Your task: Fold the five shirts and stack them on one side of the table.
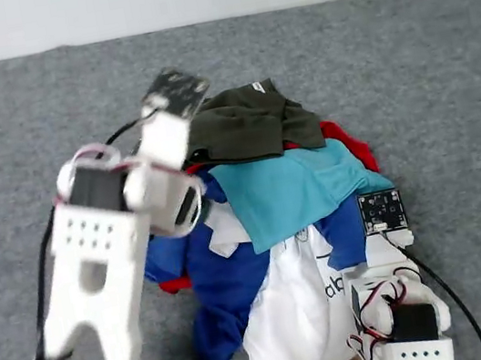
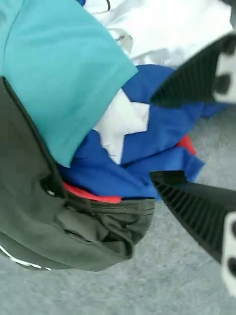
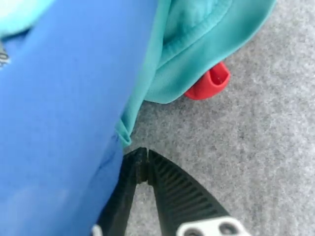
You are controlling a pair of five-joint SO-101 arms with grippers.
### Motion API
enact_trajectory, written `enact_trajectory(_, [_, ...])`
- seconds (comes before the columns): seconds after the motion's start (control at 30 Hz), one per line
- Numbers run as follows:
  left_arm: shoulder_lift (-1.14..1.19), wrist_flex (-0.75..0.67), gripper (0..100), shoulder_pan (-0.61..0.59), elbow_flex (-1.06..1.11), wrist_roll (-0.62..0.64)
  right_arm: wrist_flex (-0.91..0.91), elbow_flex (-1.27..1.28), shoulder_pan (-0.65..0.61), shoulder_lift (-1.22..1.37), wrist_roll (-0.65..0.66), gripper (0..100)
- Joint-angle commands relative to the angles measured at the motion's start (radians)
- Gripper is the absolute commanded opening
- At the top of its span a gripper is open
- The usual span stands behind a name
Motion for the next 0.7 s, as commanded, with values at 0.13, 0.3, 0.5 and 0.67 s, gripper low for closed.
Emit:
enact_trajectory(0.13, [0.262,0.023,37,0.003,-0.157,-0.178,0.005,0.014,-0.005,-0.008,0.003,0.9])
enact_trajectory(0.3, [0.345,-0.031,38,0.009,-0.157,-0.262,0.005,0.014,-0.005,-0.008,0.003,0.9])
enact_trajectory(0.5, [0.477,-0.175,38,0.003,-0.151,-0.262,0.005,0.014,-0.005,-0.008,0.003,0.9])
enact_trajectory(0.67, [0.652,-0.245,38,0.003,-0.154,-0.261,0.005,0.014,-0.005,-0.008,0.003,0.9])
